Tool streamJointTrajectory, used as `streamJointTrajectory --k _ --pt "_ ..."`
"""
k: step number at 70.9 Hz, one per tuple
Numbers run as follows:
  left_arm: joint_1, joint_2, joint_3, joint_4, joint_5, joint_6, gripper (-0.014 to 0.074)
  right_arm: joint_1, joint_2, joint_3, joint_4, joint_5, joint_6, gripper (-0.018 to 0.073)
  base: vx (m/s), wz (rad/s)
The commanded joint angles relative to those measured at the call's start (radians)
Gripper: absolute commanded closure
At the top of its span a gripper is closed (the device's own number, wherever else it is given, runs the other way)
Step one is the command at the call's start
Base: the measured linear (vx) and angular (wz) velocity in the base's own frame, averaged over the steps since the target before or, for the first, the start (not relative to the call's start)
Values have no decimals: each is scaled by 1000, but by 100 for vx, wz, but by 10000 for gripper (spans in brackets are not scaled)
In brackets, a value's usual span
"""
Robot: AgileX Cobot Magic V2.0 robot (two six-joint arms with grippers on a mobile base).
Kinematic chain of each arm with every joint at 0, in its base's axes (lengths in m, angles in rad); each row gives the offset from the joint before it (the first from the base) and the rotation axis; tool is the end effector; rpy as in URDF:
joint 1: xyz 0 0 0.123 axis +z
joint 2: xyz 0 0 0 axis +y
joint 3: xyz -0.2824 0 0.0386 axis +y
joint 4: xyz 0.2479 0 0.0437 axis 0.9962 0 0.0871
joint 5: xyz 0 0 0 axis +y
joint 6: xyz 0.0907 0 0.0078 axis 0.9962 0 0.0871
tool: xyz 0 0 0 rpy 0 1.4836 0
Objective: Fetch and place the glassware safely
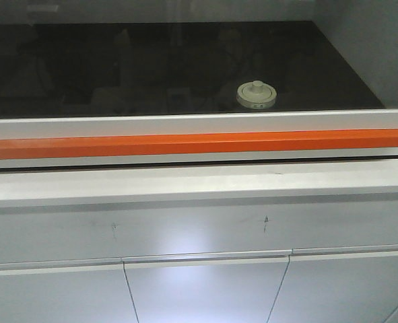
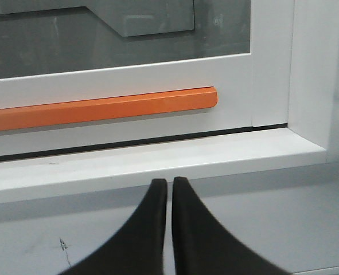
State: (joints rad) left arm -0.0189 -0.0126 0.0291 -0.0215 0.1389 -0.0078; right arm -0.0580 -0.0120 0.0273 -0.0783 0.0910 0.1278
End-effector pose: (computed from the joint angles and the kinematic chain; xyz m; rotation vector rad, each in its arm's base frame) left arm 0.0565 -0.0013 0.1913 -0.0061 1.6391 -0.0392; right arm 0.0566 -0.0039 0.1963 0.0912 1.5870 -0.0120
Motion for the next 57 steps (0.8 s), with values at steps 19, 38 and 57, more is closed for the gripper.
streamJointTrajectory --k 19,38,57 --pt "-8 -12 27 -7 -74 -5 603 -6 -9 19 -5 -81 -7 560 0 0" --pt "-8 -12 27 -7 -74 -5 603 -6 -9 19 -5 -81 -7 560 0 0" --pt "-8 -12 27 -7 -74 -5 603 -6 -9 19 -5 -81 -7 560 0 0"
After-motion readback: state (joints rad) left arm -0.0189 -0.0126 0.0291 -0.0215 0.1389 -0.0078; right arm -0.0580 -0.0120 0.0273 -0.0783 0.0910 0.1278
